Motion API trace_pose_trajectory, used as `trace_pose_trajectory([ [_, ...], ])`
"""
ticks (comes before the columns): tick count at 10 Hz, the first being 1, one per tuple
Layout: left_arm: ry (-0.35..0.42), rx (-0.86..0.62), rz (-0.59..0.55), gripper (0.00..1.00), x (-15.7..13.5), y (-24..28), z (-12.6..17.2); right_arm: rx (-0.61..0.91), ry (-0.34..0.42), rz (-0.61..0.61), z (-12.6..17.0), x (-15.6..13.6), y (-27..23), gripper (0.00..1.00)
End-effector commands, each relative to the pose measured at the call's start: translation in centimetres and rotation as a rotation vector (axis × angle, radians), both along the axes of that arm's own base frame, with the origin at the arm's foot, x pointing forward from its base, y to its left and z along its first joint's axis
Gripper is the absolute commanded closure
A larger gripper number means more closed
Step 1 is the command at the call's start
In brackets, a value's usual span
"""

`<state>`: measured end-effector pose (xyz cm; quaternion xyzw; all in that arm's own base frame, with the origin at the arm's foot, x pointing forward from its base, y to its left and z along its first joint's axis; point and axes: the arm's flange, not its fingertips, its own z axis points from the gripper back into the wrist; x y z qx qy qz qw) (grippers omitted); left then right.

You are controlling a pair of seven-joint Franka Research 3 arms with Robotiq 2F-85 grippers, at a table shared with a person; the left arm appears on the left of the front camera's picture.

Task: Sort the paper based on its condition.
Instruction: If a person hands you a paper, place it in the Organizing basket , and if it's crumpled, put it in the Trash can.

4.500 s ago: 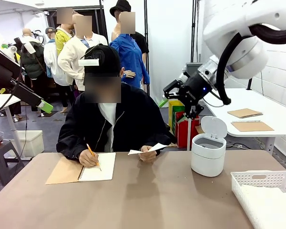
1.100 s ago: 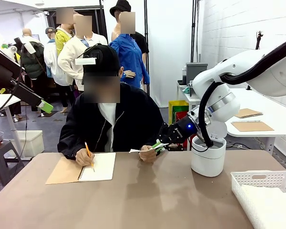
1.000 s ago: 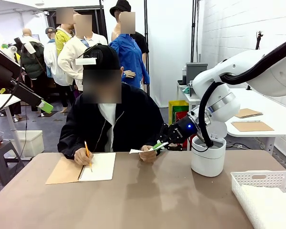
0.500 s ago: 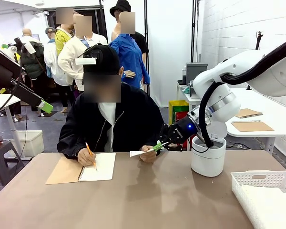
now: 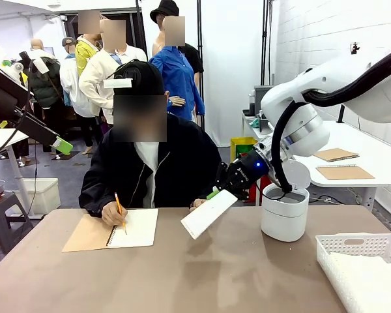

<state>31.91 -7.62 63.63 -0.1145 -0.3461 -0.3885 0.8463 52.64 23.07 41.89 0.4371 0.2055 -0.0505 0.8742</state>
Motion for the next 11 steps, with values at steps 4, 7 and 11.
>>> trace_pose_trajectory([
  [4,0.008,-0.005,0.007,0.0,0.0,0.0,0.1,-0.154,-0.225,0.165,8.0,-5.1,-2.3,1.0],
  [7,0.008,-0.005,0.007,0.0,0.0,0.0,0.1,-0.276,-0.557,0.222,13.4,-9.5,-6.2,1.0],
  [11,0.008,-0.005,0.007,0.0,0.0,0.0,0.1,-0.573,-0.805,0.194,16.1,-12.9,-11.5,1.0],
])
